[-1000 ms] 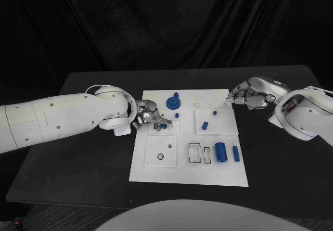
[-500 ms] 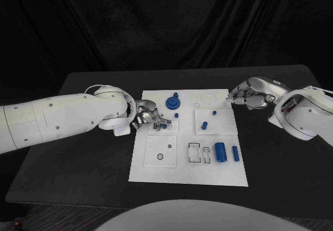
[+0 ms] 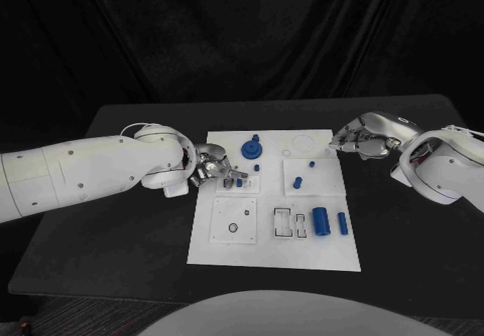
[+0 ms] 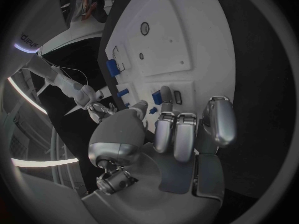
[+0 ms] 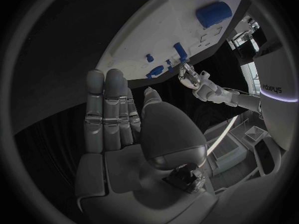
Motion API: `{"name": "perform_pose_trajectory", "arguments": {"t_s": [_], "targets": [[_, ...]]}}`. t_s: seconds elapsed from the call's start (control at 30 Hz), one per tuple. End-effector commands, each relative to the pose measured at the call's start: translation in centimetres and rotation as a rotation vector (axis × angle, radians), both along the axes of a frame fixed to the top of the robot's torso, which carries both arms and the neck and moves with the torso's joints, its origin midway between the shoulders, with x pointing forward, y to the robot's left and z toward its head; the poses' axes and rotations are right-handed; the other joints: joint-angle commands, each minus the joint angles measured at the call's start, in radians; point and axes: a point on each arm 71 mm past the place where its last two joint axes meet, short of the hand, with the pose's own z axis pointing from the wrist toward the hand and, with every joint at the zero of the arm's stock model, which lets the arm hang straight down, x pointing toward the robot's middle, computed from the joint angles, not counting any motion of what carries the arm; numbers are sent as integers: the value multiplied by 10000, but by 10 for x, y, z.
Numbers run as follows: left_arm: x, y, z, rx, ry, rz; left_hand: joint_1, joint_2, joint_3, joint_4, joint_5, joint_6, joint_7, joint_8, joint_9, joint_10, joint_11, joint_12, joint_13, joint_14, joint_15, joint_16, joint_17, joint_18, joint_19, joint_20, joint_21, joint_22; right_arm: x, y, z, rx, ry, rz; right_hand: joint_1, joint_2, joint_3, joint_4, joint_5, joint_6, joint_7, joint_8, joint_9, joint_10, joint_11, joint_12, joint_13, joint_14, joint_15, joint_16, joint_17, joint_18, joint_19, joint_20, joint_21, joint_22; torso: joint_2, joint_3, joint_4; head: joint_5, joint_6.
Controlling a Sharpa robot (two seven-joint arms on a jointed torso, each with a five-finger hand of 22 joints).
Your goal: Assemble the parts on the task board
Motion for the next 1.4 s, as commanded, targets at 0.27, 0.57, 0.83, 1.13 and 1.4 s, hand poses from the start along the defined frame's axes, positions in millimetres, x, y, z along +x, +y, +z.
{"name": "perform_pose_trajectory", "arguments": {"t_s": [0.27, 0.57, 0.83, 1.13, 1.4], "targets": [[18, 5, 54, -679, -1747, 451, 318, -180, -268, -104, 73, 185, -161, 219, 179, 1040, -215, 495, 2605, 1038, -231, 26, 2634, -67, 511, -142, 529, 1912, 0, -2, -1, -7, -22, -137, -110, 84, -57, 63, 30, 23, 42, 7, 17, 48, 20, 22, -18, -68, -3, -60, 2, 108, -82, 9, -57, -10, -3, 19, 8, 28, -2], [38, 19, 70, -188, -1754, 579, 620, -211, -482, -186, 61, -64, -222, 387, 534, 1040, -316, 495, 2605, 1038, -356, 26, 2634, -201, 957, -276, 1094, 2092, 0, -1, 1, 88, -192, -71, -397, 218, -193, 35, 21, 108, -19, 34, 35, 421, -58, 115, -37, 19, -62, -460, -203, 230, -35, -34, -999, -386, 28, 15, -22, 154, -2], [51, 27, 62, 289, -1294, 670, 655, -174, -488, -175, 38, -140, -209, 355, 542, 1040, -306, 495, 2605, 1038, -354, 26, 2634, -174, 891, -279, 978, 2054, -1, -2, -2, 100, -185, -76, -390, 266, -214, 23, 42, 172, -34, 50, 47, 698, -69, -1, -124, 57, -64, -873, -462, 267, -2, -43, -1515, -668, 24, -12, -8, 154, -2], [58, 32, 46, 467, -1031, 927, 697, -146, -504, -168, 20, -212, -186, 321, 550, 1040, -284, 495, 2605, 1038, -336, 26, 2634, -163, 855, -273, 919, 2037, -2, -3, -4, 90, -117, -67, -353, 274, -211, 14, 76, 183, -41, 47, 48, 813, -78, -57, -156, 89, -65, -1038, -571, 266, 28, -45, -1630, -765, 15, 7, -9, 157, -2], [59, 37, 36, 576, -812, 1038, 722, -139, -513, -170, 18, -242, -174, 305, 553, 1040, -272, 495, 2605, 1038, -326, 26, 2634, -156, 833, -267, 885, 2027, -2, -3, -5, 64, -54, -75, -332, 269, -209, 7, 102, 188, -41, 46, 48, 833, -76, -73, -163, 108, -65, -1074, -595, 266, 35, -44, -1662, -791, 29, 10, -1, 129, -2]]}}
